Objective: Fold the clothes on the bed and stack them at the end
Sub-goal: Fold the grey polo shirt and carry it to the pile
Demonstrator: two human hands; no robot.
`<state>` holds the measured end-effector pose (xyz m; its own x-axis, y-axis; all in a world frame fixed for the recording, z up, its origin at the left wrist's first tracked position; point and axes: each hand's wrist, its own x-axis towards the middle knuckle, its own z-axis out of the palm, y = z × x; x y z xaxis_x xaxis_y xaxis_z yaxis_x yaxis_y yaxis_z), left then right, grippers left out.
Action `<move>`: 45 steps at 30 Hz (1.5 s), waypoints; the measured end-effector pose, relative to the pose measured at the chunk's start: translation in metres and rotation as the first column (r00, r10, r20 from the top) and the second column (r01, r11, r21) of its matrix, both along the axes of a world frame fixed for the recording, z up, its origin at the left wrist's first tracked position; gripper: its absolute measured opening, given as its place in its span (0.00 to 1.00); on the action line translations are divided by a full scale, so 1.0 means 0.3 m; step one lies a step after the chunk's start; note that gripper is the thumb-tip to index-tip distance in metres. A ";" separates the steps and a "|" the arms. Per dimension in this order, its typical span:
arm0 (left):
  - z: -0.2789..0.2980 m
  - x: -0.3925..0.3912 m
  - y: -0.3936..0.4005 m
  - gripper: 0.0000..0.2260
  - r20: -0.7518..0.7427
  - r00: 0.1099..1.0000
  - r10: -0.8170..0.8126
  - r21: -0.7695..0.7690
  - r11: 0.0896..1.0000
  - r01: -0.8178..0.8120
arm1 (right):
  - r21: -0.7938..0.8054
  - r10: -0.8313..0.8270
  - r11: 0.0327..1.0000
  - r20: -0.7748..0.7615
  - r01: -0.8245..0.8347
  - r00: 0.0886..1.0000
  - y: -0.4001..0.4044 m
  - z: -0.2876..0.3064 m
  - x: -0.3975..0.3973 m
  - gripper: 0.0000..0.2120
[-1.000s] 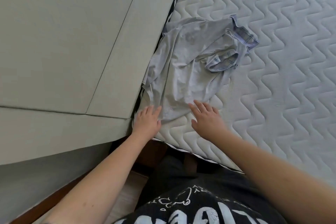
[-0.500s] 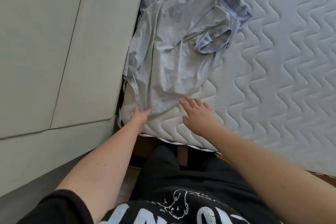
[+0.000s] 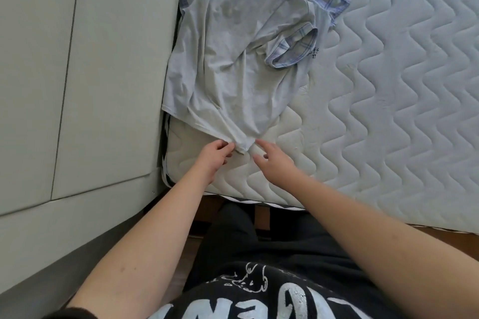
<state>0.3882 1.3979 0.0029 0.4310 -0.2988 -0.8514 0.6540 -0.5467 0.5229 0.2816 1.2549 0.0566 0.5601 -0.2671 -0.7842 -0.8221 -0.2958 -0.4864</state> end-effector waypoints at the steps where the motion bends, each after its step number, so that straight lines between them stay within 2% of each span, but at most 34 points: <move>1: 0.041 -0.001 -0.011 0.07 0.068 0.995 -0.066 -0.027 0.997 0.068 | 0.105 -0.184 0.977 -0.026 0.186 0.983 0.006 0.004 0.016 0.24; 3: 0.123 -0.011 -0.030 0.10 0.173 0.977 -0.126 -0.088 0.986 0.143 | 0.316 -0.514 0.785 -0.146 0.532 0.845 0.008 0.013 0.047 0.21; 4: 0.159 -0.021 -0.038 0.11 0.211 0.968 -0.138 -0.118 0.979 0.165 | 0.395 -0.606 0.668 -0.204 0.631 0.769 -0.001 0.016 0.056 0.19; 6: 0.226 -0.046 -0.050 0.11 0.250 0.957 -0.145 -0.173 0.966 0.191 | 0.505 -0.691 0.492 -0.269 0.709 0.671 -0.023 0.026 0.059 0.12; 8: 0.275 -0.071 -0.056 0.11 0.275 0.949 -0.154 -0.207 0.954 0.215 | 0.545 -0.731 0.413 -0.279 0.730 0.622 -0.036 0.037 0.054 0.08; 11: 0.320 -0.110 -0.063 0.11 0.354 0.917 -0.185 -0.179 0.949 0.261 | 0.508 -0.805 0.412 -0.185 0.756 0.563 -0.062 0.068 0.028 0.13; 14: 0.344 -0.152 -0.074 0.11 0.395 0.902 -0.174 -0.146 0.957 0.249 | 0.553 -0.844 0.380 -0.119 0.741 0.522 -0.109 0.112 -0.022 0.08; 17: 0.363 -0.199 -0.094 0.11 0.356 0.925 -0.132 -0.154 0.968 0.197 | 0.590 -0.825 0.393 -0.112 0.705 0.553 -0.156 0.160 -0.094 0.06; 21: 0.387 -0.276 -0.132 0.10 0.270 0.958 -0.092 -0.151 0.979 0.137 | 0.561 -0.805 0.446 -0.090 0.697 0.587 -0.213 0.207 -0.189 0.11; 24: 0.412 -0.336 -0.166 0.10 0.253 0.963 -0.097 -0.142 0.980 0.136 | 0.550 -0.825 0.443 -0.058 0.708 0.562 -0.255 0.245 -0.246 0.09; 28: 0.448 -0.412 -0.214 0.13 0.315 0.937 -0.154 -0.110 0.974 0.197 | 0.564 -0.862 0.402 -0.033 0.721 0.506 -0.314 0.296 -0.326 0.05; 30: 0.455 -0.446 -0.237 0.12 0.407 0.887 -0.217 -0.055 0.964 0.260 | 0.582 -0.864 0.394 -0.029 0.712 0.502 -0.341 0.328 -0.360 0.05; 32: 0.455 -0.474 -0.260 0.05 0.531 0.802 -0.273 0.025 0.951 0.307 | 0.592 -0.862 0.397 -0.023 0.701 0.507 -0.368 0.368 -0.385 0.07; 33: 0.456 -0.486 -0.272 0.05 0.593 0.749 -0.295 0.062 0.944 0.323 | 0.600 -0.859 0.399 -0.020 0.693 0.511 -0.382 0.388 -0.397 0.09; 36: 0.442 -0.506 -0.325 0.24 0.763 0.522 -0.381 0.169 0.897 0.408 | 0.659 -0.843 0.408 0.006 0.632 0.538 -0.418 0.460 -0.426 0.09; 38: 0.439 -0.512 -0.384 0.28 0.792 0.395 -0.465 0.261 0.843 0.470 | 0.690 -0.836 0.412 0.027 0.595 0.548 -0.441 0.508 -0.448 0.09; 40: 0.443 -0.524 -0.446 0.25 0.765 0.364 -0.531 0.317 0.803 0.505 | 0.717 -0.838 0.402 0.037 0.569 0.545 -0.469 0.548 -0.473 0.11; 42: 0.446 -0.534 -0.493 0.16 0.777 0.364 -0.514 0.308 0.814 0.491 | 0.740 -0.832 0.405 0.055 0.536 0.552 -0.502 0.575 -0.500 0.14; 45: 0.462 -0.542 -0.534 0.09 0.763 0.456 -0.458 0.256 0.862 0.438 | 0.740 -0.799 0.459 0.100 0.492 0.593 -0.552 0.591 -0.540 0.16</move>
